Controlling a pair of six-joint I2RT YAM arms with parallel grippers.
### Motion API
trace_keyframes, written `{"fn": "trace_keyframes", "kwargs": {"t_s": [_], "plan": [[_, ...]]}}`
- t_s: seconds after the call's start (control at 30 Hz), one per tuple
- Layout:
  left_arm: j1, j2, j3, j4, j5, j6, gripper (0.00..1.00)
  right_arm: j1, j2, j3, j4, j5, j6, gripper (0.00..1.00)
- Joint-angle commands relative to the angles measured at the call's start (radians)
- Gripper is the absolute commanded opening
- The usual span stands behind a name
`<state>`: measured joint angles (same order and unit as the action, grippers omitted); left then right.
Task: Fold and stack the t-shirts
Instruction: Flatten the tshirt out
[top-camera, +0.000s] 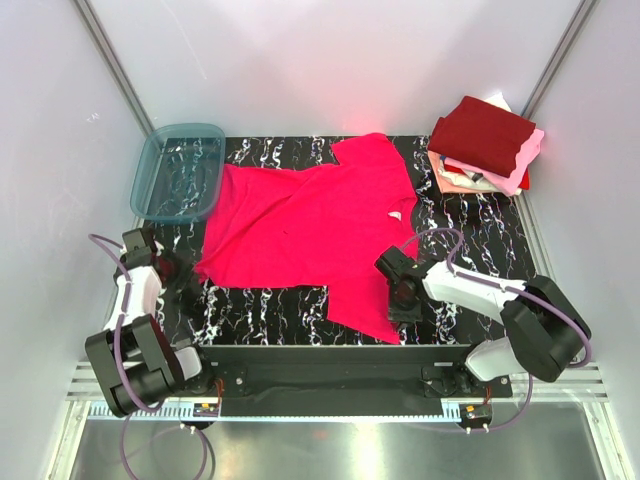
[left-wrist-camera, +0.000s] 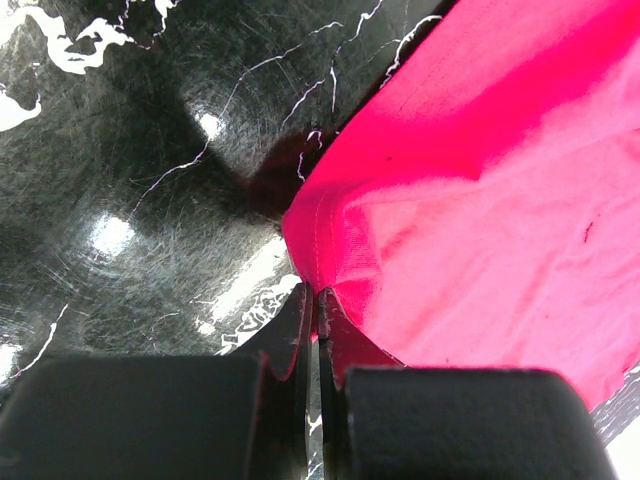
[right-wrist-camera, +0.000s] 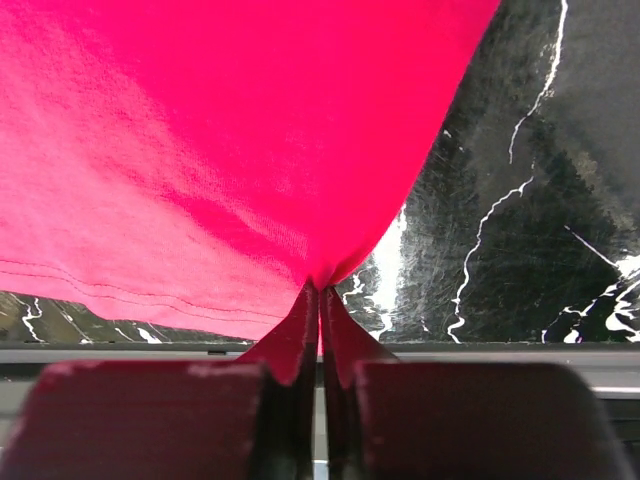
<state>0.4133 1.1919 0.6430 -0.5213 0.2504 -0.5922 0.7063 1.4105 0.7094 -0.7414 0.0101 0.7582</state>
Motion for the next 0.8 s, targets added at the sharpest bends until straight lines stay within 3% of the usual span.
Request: {"fn": "trace_keyframes", "kwargs": {"t_s": [0.0,0.2,0.33,0.43,0.77], "plan": [[-0.002,-0.031,-0.011,0.033,0.001,0.009,0.00,-0.001,-0.005,0.005,0.027,0.001,-0.002,0.00],[-0.022,-0.046,-0.011,0.032,-0.008,0.009,0.00,-0.004,-0.068,0.010,-0.036,0.060,0.055,0.00],[-0.070,-0.043,-0.008,0.029,-0.007,0.009,0.00,-0.011,-0.304,0.022,-0.148,0.206,0.206,0.00],[-0.084,-0.028,-0.005,0.021,0.001,0.014,0.00,-0.025,-0.480,0.102,-0.330,0.380,0.300,0.00],[-0.133,-0.061,-0.020,0.006,0.044,-0.018,0.00,-0.051,-0.731,0.143,-0.518,0.525,0.506,0.00]]}}
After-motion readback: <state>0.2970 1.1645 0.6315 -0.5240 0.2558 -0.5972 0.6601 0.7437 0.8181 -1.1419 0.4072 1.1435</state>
